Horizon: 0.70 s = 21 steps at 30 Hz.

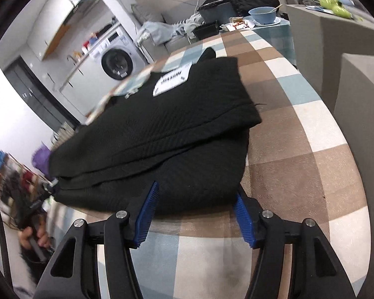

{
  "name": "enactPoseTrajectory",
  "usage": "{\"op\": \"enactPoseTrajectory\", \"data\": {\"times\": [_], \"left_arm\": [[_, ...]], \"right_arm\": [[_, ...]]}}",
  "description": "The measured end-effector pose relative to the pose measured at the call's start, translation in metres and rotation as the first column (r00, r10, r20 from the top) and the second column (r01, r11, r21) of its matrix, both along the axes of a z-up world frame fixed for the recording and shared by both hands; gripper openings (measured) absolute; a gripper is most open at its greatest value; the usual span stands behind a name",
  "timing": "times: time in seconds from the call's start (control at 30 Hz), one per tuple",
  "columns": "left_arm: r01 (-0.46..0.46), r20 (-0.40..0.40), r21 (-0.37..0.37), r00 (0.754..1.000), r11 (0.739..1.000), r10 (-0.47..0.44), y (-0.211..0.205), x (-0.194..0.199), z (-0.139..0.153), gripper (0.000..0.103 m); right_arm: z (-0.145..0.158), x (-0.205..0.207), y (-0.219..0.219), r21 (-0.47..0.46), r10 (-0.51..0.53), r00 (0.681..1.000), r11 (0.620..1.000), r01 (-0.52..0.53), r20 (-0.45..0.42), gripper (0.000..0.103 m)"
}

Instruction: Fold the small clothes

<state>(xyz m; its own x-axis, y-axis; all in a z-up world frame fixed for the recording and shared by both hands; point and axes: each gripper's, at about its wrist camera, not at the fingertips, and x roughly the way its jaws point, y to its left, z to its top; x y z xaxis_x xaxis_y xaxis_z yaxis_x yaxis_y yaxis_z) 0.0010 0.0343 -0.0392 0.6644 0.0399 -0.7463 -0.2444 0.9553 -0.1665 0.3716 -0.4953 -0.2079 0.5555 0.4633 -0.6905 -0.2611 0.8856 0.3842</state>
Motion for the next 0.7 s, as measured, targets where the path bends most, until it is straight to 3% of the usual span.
{"op": "enactPoseTrajectory", "data": {"times": [0.2,0.3,0.33,0.43,0.7], "left_arm": [[0.012,-0.027,0.028,1.0,1.0,-0.011,-0.01,-0.001,-0.006,0.06],[0.024,-0.029,0.054,0.999,0.998,-0.023,-0.009,-0.002,-0.005,0.059],[0.033,-0.029,0.056,0.999,0.998,-0.032,-0.009,-0.002,-0.005,0.053],[0.066,-0.023,0.037,0.998,0.997,-0.065,-0.009,-0.002,-0.004,0.035],[0.106,-0.045,0.084,0.994,0.991,-0.102,-0.011,-0.009,0.0,0.027]], "right_arm": [[0.001,0.005,0.018,-0.102,-0.003,1.0,0.995,0.006,0.031,0.061],[-0.001,0.007,0.024,-0.134,-0.01,0.999,0.991,0.016,0.042,0.042],[-0.001,0.007,0.026,-0.122,-0.001,0.999,0.992,0.006,0.044,0.032],[0.0,0.005,0.029,-0.129,0.011,0.998,0.992,-0.003,0.066,0.027],[-0.003,-0.008,0.022,-0.101,0.029,0.999,0.995,-0.024,0.046,0.024]]}}
